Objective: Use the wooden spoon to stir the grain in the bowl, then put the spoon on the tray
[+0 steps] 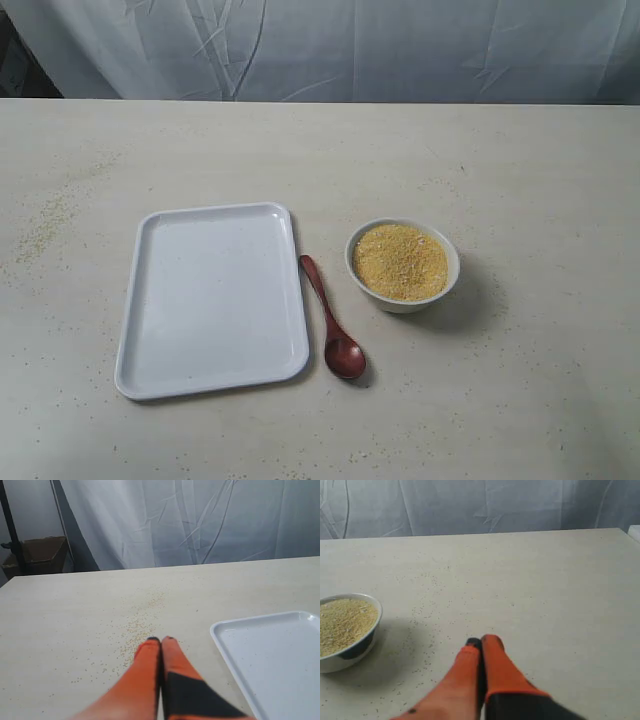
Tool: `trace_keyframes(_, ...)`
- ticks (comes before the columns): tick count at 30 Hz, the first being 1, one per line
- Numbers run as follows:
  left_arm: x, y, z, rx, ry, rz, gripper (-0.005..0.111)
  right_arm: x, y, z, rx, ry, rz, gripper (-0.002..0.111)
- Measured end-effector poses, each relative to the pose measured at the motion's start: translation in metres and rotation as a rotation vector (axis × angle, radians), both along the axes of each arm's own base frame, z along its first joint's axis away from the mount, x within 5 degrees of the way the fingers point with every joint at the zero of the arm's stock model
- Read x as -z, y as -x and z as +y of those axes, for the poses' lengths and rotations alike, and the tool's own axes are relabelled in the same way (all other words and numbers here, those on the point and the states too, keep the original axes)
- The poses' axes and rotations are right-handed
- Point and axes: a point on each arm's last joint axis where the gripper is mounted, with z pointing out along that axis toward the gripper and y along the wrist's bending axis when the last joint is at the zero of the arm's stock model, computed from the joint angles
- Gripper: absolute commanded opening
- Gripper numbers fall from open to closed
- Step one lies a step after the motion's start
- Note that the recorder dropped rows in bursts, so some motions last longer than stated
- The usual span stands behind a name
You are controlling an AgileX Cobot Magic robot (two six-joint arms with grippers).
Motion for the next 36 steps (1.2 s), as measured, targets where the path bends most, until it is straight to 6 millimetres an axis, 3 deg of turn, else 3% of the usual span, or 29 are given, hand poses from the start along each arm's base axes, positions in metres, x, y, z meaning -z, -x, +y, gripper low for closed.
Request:
trace_keyframes(11,0.0,0.0,0.0,0.0,0.0,0.0,0.0,-0.003,-0.001,0.0,0.002,0.001,-0.043,0.0)
trace_keyframes(22,0.0,0.0,0.0,0.0,0.0,0.0,0.0,-0.039,-0.003,-0.001,0.015,-0.006,-0.437,0.0)
trace_keyframes(36,0.0,0.0,0.0,0.0,0.0,0.0,0.0,-0.044,-0.002,-0.002,0.017,-0.007,-0.497,0.0)
